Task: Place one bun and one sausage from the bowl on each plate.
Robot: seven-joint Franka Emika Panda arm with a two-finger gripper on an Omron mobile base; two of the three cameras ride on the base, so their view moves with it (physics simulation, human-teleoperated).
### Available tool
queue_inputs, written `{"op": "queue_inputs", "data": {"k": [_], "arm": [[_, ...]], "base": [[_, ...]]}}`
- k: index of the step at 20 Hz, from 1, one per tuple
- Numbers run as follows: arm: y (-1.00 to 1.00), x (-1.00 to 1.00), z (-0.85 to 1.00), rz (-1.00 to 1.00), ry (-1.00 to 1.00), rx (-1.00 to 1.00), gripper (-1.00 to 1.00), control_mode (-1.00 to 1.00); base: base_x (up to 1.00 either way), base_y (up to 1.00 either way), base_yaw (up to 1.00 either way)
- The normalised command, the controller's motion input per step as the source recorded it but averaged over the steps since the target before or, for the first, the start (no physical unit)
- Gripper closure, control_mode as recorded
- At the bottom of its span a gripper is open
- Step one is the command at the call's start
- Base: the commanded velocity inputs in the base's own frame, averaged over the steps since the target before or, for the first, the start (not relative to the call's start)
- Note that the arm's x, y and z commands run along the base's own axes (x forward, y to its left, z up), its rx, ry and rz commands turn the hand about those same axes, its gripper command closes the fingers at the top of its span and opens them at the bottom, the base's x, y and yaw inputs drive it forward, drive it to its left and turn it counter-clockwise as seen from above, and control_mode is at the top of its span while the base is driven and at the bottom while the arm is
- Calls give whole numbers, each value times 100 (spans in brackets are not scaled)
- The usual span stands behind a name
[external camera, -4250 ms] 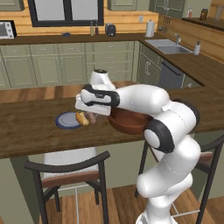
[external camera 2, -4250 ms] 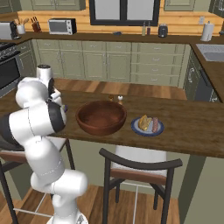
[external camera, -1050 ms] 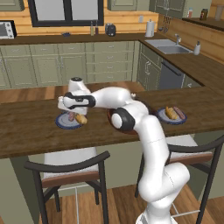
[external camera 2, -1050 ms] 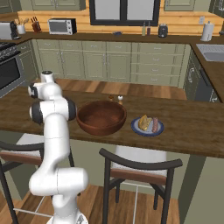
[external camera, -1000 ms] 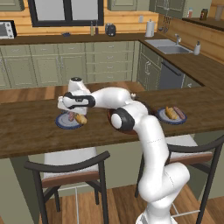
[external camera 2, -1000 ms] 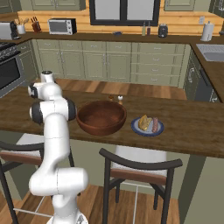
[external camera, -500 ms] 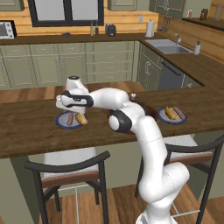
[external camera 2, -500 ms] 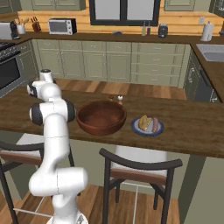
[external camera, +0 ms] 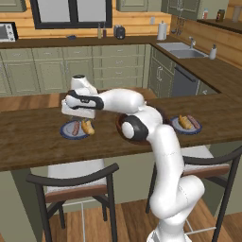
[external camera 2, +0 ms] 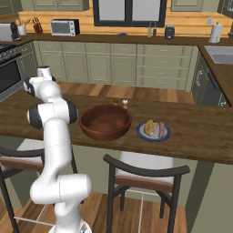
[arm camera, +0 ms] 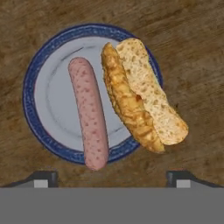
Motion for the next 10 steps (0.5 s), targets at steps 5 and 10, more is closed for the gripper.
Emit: {"op": "queue_inputs", "data": {"k": [5, 10], "arm": [[-98, -65, 8, 0, -1, 0, -100, -100], [-100, -54, 39, 0, 0, 0, -100, -100]], "base": [[0, 0, 0], [0, 0, 0]]}}
